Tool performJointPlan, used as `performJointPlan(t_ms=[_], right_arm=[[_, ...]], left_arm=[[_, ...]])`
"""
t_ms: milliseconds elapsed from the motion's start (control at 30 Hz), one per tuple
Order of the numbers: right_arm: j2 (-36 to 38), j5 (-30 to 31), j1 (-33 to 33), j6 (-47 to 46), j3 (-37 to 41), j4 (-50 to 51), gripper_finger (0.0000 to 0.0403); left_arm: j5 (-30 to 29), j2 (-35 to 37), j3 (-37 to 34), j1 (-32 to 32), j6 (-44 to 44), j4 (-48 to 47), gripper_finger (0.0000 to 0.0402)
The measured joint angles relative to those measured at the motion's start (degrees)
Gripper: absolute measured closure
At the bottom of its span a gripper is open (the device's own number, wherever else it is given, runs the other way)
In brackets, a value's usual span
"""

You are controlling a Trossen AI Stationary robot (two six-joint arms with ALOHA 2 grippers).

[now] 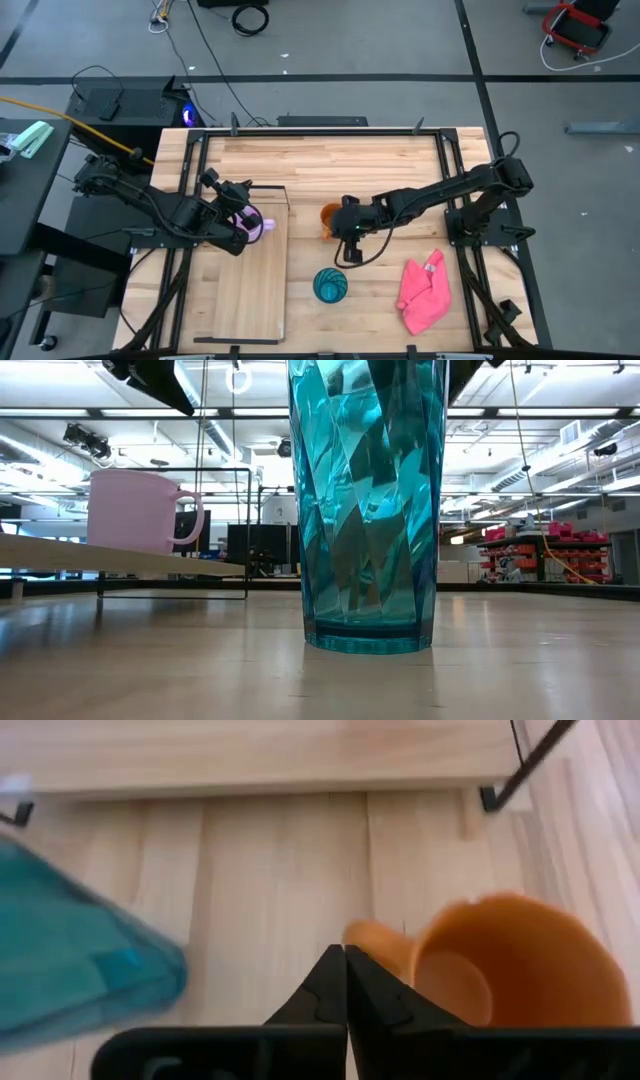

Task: Stack small to large cups/mugs on shelf
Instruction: Put the orange mug on the shelf

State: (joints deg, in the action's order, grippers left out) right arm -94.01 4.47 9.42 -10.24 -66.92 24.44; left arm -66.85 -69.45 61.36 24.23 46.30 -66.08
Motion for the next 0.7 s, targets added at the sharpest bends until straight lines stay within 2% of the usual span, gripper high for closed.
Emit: performJointPlan(t_ms=[400,700], right_arm=[[-1.1,-2.4,-2.3,2.3,-0.2,-5.6,0.0401],[-1.1,-4.4,-3.3,2.9,-0.2,-6.2,0.0402]], left_arm=[[0.0,0.0,0.0,0.0,-0.3,0.4,0.0378],[-0.1,0.0,0.0,0.0,-0.4,0.5,0.0387]])
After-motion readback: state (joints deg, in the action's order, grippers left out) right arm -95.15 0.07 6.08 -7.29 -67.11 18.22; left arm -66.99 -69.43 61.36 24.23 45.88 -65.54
